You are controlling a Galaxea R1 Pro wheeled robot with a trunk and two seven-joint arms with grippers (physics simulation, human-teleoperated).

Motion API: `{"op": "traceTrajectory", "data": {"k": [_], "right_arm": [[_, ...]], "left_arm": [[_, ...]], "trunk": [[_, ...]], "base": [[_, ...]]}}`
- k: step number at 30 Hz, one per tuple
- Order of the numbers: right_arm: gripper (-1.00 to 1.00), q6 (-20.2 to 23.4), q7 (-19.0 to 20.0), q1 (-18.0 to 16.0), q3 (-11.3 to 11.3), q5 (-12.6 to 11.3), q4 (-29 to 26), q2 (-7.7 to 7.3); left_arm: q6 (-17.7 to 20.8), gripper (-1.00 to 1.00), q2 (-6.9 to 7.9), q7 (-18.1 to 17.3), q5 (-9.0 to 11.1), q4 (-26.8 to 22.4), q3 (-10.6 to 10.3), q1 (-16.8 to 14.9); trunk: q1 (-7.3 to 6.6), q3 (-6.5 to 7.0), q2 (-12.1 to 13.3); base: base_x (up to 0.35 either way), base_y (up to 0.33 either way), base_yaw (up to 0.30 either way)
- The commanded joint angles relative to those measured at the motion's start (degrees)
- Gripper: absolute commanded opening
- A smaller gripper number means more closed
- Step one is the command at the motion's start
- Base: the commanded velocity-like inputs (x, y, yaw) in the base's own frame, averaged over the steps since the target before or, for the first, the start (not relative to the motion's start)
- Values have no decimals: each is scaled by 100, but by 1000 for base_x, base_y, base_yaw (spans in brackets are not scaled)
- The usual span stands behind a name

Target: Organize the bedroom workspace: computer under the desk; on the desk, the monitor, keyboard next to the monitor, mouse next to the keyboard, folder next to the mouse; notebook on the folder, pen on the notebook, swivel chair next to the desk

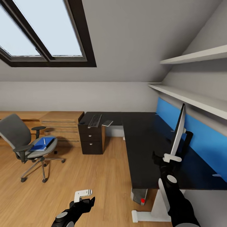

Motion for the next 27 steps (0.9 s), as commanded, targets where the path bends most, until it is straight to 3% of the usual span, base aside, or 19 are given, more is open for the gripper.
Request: {"op": "traceTrajectory", "data": {"k": [1,12,18,27], "right_arm": [[100,3,-24,-4,-6,29,7,3],[100,-292,-180,-18,-7,39,393,-38],[100,-404,-479,-69,-6,30,934,-234],[100,-652,-582,-305,-15,6,1527,-465]], "left_arm": [[7,100,7,57,62,-8,-19,-4],[10,100,7,56,67,0,-19,-4],[10,100,7,56,75,1,-21,-4],[10,100,9,51,69,1,-19,-4]], "trunk": [[5,-4,-6],[5,-4,-6],[5,-4,-6],[5,-4,-6]], "base": [[198,0,0],[48,0,0],[3,0,0],[0,0,0]]}}
